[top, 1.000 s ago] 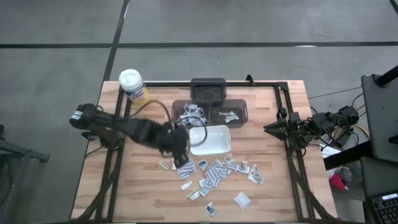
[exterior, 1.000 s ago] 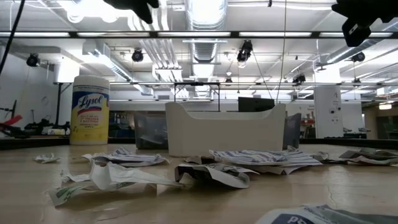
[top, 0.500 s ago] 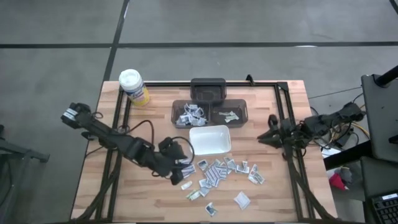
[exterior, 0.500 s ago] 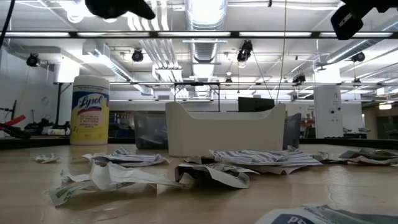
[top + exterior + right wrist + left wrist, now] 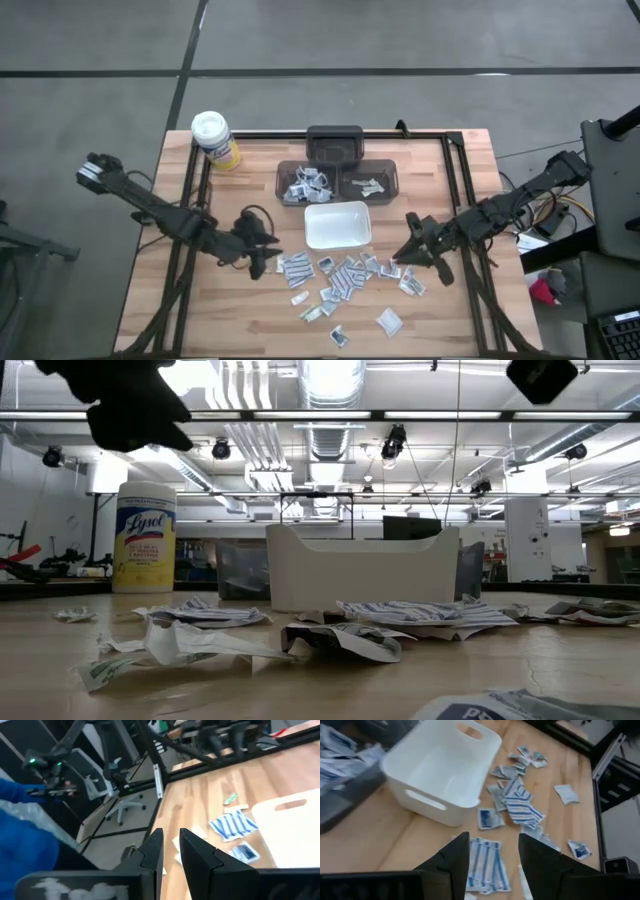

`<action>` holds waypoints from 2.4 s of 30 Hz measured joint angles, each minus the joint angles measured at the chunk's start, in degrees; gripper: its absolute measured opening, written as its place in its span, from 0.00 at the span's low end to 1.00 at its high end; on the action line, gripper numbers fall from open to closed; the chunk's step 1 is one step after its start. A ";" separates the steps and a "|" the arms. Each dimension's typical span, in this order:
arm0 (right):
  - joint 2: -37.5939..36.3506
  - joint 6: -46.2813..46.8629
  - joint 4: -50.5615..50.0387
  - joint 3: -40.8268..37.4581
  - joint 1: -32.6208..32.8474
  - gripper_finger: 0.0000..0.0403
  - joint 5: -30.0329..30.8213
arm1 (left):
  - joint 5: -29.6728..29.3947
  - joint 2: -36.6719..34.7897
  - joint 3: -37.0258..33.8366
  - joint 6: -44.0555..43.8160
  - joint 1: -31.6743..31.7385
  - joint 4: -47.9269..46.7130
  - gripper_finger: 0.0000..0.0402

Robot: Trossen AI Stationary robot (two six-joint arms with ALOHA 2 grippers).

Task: Pick & Place First Aid Supplies
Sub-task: Put the alcohol pad into the bottom left black bin

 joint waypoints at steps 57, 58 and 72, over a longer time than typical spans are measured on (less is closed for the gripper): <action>82.73 53.78 -54.26 81.18 6.20 0.15 -12.42 | 15.63 -29.05 -14.12 24.89 -0.04 -4.05 0.41; 83.72 53.19 -56.09 82.91 5.96 0.15 -12.41 | 15.67 -29.07 -14.12 24.89 -0.06 -4.05 0.41; 91.44 50.87 -62.41 91.85 4.91 0.15 -16.51 | 16.92 -29.18 -14.12 24.91 -0.09 -4.17 0.41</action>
